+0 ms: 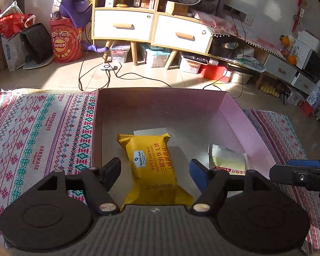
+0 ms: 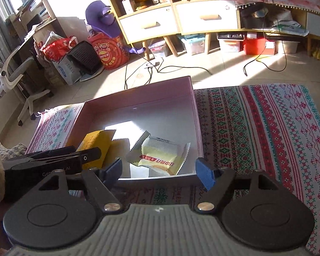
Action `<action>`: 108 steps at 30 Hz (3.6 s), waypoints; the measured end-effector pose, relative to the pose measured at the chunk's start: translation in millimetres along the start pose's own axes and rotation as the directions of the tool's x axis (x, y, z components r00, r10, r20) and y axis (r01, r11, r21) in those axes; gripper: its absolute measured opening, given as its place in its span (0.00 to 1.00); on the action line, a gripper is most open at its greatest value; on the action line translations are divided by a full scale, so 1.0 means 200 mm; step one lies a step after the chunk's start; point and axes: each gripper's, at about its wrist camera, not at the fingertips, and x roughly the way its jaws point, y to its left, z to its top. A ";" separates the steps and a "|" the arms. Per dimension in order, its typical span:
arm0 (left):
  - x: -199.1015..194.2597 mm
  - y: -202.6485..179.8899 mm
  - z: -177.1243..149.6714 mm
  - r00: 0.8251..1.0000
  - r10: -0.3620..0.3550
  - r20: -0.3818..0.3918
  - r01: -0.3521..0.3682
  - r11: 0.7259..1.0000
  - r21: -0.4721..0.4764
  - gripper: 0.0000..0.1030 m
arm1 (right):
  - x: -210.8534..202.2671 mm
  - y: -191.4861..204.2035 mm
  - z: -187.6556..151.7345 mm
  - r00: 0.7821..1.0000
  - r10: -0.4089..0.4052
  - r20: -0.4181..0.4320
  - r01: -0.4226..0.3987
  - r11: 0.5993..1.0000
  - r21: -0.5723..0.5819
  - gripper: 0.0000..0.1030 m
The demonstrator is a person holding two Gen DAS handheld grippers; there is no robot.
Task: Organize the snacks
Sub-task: 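Carry both packs into the pink box and open both grippers, then move both tools back over the snack pile, then grasp the white Pecan Kernel pack with the left gripper while the right grasps the truffle wrapper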
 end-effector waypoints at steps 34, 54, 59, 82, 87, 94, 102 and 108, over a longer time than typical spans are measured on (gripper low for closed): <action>-0.53 0.13 -0.42 0.999 -0.032 -0.015 0.032 0.999 0.032 1.00 | -0.31 0.01 -0.44 0.999 0.020 0.031 -0.013 0.976 -0.216 0.99; -0.49 0.21 -0.63 0.992 -0.034 -0.118 0.044 0.996 0.080 1.00 | -0.28 0.00 -0.64 0.999 -0.035 -0.001 0.033 0.941 -0.338 0.99; -0.48 0.20 -0.64 0.987 -0.061 -0.147 0.073 0.994 0.078 0.99 | -0.26 0.00 -0.66 0.998 -0.048 -0.035 0.032 0.932 -0.360 0.99; -0.46 0.22 -0.65 0.969 -0.172 -0.176 0.175 0.984 0.004 0.72 | -0.22 -0.03 -0.67 0.995 -0.069 -0.077 0.035 0.926 -0.376 0.70; -0.46 0.23 -0.64 0.971 -0.159 -0.177 0.163 0.987 0.004 0.61 | -0.22 -0.02 -0.67 0.995 -0.059 -0.077 0.025 0.922 -0.387 0.56; -0.47 0.21 -0.64 0.975 -0.131 -0.181 0.138 0.990 0.029 0.45 | -0.22 0.00 -0.65 0.995 -0.068 -0.078 0.031 0.915 -0.403 0.41; -0.47 0.21 -0.62 0.975 -0.122 -0.185 0.133 0.990 0.051 0.41 | -0.23 0.01 -0.64 0.995 -0.074 -0.072 0.039 0.914 -0.403 0.39; -0.51 0.20 -0.59 0.980 -0.126 -0.155 0.137 0.989 0.062 0.41 | -0.25 0.01 -0.61 0.997 -0.063 -0.055 0.036 0.921 -0.388 0.39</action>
